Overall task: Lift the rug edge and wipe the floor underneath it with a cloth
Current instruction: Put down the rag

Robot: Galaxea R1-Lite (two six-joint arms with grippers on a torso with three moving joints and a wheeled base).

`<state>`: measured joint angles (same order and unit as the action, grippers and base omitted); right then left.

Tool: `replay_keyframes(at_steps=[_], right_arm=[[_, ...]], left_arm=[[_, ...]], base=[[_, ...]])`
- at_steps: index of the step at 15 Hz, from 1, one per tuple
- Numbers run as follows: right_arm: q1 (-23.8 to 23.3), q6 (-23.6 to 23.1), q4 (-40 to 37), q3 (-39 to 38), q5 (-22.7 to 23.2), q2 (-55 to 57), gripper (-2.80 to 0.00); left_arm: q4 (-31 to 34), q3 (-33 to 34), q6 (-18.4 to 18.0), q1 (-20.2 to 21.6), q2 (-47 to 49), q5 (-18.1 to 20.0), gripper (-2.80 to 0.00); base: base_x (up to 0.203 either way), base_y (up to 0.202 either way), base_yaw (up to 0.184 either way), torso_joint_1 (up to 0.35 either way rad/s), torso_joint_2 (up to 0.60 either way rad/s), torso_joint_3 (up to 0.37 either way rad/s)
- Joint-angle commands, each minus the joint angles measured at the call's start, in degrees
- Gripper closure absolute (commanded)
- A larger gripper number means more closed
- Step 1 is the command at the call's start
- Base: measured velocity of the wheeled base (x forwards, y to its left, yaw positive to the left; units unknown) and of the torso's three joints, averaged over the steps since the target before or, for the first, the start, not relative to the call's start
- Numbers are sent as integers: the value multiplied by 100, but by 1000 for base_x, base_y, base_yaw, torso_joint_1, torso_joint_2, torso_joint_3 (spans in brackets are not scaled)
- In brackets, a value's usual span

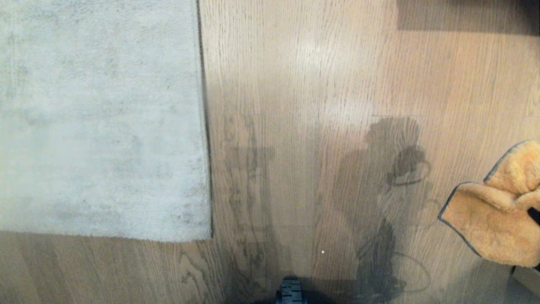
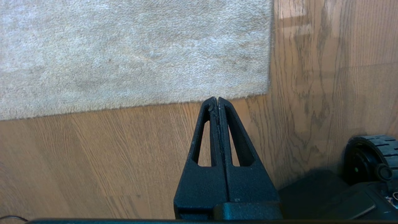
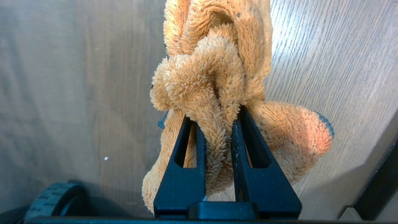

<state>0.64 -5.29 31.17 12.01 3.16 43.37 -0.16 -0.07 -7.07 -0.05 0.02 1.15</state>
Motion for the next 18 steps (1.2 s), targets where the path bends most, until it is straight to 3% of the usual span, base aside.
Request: replay_keyframes(at_steps=[1, 9, 15, 18], right_arm=[[-144, -10, 240, 25, 2, 687, 0], [-839, 38, 2449, 673, 34, 3153, 0], [-1102, 159, 3517, 1230, 67, 4458, 0], [-1491, 188, 3959, 1359, 505, 4823, 0]], left_arm=[[-2, -1, -5, -4, -2, 0, 0], [-2, -1, -5, -4, -2, 0, 0], [-2, -1, -5, -4, -2, 0, 0], [-2, -1, -5, 4, -2, 0, 0]], base=[[0, 0, 0, 0, 0, 0], [0, 0, 0, 0, 0, 0], [0, 0, 0, 0, 0, 0], [0, 0, 0, 0, 0, 0]])
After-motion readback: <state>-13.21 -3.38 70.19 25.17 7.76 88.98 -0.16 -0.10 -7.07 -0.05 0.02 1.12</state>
